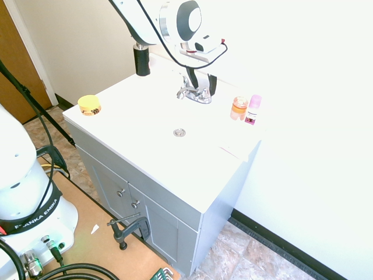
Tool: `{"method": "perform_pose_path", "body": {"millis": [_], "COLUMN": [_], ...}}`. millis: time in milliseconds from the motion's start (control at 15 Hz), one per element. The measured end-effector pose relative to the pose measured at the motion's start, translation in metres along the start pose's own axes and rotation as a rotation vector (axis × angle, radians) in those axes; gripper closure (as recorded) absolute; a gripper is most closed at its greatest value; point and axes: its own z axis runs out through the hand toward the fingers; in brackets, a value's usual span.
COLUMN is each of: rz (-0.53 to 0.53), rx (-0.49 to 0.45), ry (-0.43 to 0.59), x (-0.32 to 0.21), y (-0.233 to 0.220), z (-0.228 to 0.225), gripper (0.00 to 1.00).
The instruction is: Turn off the cold water
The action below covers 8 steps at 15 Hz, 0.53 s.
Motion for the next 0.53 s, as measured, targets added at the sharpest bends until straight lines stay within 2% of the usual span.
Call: {"method": "perform_pose_path", "body": {"millis": [533], "rz": [-0.013], "rx": [-0.036], "ry": [0.051], "x": [0.013], "y": [0.008], "z": [0.008], "gripper": [0.0]}}
